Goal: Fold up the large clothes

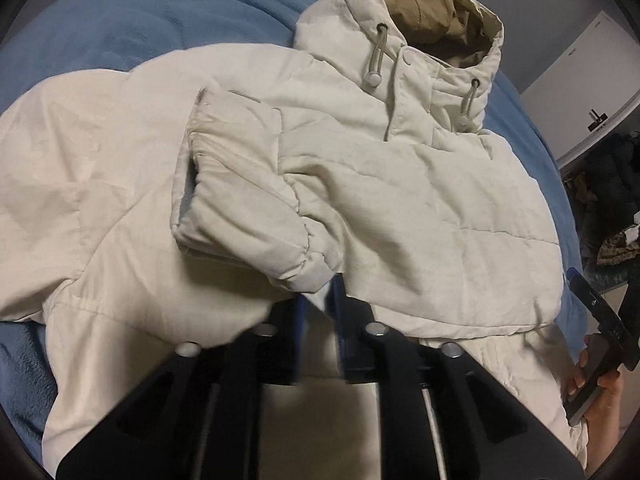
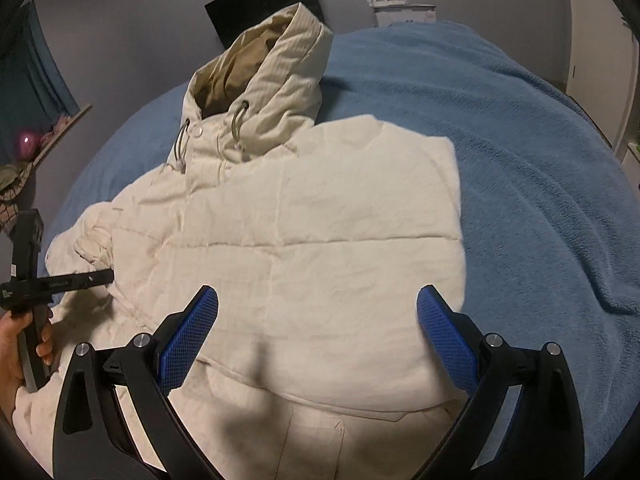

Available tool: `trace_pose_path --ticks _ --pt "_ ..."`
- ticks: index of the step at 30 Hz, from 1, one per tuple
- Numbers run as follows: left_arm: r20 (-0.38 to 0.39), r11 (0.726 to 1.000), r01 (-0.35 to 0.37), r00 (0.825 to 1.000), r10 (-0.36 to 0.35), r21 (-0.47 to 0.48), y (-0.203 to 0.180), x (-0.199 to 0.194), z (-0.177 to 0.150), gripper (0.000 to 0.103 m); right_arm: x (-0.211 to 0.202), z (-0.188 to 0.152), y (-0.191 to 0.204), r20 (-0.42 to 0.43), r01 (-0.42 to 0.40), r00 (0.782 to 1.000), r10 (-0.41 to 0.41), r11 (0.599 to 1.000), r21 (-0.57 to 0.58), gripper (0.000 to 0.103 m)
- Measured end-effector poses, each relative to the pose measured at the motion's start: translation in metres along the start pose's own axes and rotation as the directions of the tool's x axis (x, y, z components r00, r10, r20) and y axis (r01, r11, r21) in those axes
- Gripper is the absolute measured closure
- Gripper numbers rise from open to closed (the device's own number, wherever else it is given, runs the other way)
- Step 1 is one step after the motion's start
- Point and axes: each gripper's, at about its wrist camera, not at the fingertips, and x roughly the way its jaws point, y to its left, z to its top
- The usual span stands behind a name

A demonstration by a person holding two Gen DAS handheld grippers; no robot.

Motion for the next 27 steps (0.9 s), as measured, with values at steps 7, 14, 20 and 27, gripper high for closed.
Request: trace_pose_path --ticks 7,14,20,27 --pt "0.191 0.994 -0.099 0.977 0.091 0.037 0.001 -0.048 0.003 0.026 -0.001 -0.003 0.001 0.002 0.008 1.0 -0.008 1.0 -0.003 0.007" --pt "0.251 0.968 -0.205 0.954 0.164 0.148 -0.017 -0.034 0.013 0.026 0.006 -0.002 0.017 0.031 0.041 0.999 -0.04 0.997 -0.063 0.008" --pt "0.109 0.936 -0.273 0.961 0.255 0.221 -0.013 0.02 0.01 0.026 0.041 -0.008 0.016 -0.071 0.087 0.993 -0.094 0.993 -0.085 0.007" --pt "0.109 0.93 -0.283 0.958 0.264 0.234 -0.01 0.027 0.009 0.023 0.069 -0.017 0.013 -0.123 0.114 0.984 -0.131 0.984 -0.135 0.007"
